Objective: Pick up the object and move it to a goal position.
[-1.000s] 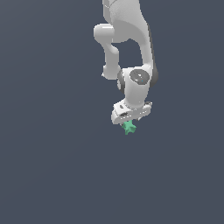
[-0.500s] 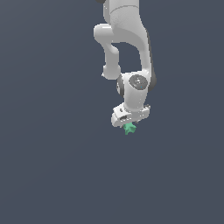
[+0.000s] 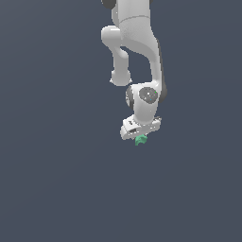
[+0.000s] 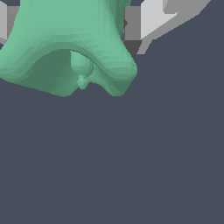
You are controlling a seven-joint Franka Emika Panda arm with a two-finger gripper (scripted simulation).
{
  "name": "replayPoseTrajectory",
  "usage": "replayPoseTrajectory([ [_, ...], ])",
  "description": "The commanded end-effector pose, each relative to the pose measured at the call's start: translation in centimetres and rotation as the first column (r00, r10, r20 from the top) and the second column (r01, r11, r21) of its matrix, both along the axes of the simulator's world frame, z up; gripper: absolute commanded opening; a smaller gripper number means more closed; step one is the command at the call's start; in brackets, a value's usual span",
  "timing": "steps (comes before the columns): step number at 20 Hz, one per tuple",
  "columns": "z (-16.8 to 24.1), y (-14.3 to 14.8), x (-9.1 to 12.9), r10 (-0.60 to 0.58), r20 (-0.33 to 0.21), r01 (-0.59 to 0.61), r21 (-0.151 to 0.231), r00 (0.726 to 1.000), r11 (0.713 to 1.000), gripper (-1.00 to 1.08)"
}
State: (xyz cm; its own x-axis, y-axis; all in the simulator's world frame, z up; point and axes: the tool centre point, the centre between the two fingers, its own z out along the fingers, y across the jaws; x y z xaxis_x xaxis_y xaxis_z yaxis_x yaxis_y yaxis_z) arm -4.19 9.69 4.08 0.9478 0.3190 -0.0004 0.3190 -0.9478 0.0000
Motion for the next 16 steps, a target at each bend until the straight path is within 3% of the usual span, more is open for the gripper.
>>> replayPoseTrajectory([
  [1, -0.1, 0.0, 0.0, 0.0, 0.0, 0.0, 0.0, 1.0, 1.0, -1.0],
  [11, 0.0, -0.1, 0.0, 0.0, 0.001, 0.0, 0.0, 1.0, 1.0, -1.0],
  [16, 0.2, -1.8, -0.5, 0.0, 0.001, 0.0, 0.0, 1.0, 1.0, -1.0],
])
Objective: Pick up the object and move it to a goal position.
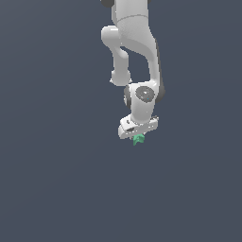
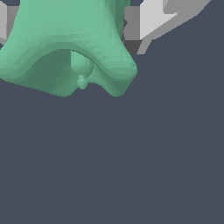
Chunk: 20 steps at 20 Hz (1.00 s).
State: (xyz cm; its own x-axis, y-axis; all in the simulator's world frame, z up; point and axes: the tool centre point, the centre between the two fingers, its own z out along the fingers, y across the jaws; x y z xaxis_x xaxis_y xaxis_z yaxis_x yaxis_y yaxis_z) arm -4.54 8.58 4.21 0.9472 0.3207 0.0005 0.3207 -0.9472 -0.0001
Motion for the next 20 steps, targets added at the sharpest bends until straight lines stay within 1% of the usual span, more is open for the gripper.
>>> replayPoseTrajectory([
  [1, 0.2, -1.2, -0.3, -0.001, 0.0, 0.001, 0.0, 1.0, 1.0, -1.0],
  [4, 0.4, -3.3, -0.9, -0.001, 0.0, 0.001, 0.0, 1.0, 1.0, -1.0],
  [8, 0.9, -6.9, -2.0, -0.001, 0.0, 0.001, 0.0, 1.0, 1.0, -1.0],
  [20, 2.7, -20.8, -5.8, -0.002, 0.0, 0.002, 0.0, 1.0, 1.0, -1.0],
])
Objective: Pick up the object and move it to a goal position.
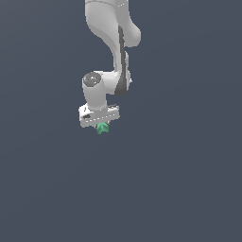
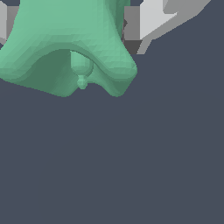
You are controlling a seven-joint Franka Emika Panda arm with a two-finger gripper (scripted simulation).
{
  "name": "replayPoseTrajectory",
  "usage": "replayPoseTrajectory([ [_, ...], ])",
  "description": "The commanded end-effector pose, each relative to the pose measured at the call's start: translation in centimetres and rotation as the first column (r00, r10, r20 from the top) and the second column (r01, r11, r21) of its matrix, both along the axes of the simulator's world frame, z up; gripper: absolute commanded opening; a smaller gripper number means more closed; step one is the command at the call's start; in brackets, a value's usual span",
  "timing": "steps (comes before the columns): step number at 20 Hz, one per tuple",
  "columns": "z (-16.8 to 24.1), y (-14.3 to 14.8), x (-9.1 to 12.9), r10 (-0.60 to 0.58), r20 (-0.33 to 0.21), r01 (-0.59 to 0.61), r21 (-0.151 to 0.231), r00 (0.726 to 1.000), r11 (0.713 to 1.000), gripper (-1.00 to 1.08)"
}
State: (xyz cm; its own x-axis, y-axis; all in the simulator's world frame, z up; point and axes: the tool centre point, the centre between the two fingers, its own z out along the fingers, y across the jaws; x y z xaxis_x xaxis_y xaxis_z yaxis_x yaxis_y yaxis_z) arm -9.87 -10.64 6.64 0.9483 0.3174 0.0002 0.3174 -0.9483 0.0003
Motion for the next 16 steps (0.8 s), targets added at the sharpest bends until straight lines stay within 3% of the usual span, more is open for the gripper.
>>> replayPoseTrajectory([
  [1, 0.3, -2.6, -0.7, 0.002, 0.0, -0.002, 0.0, 1.0, 1.0, -1.0],
  [8, 1.0, -7.5, -1.9, 0.002, 0.0, -0.002, 0.0, 1.0, 1.0, -1.0],
  [16, 1.2, -9.6, -2.2, 0.002, 0.0, -0.002, 0.0, 1.0, 1.0, -1.0],
])
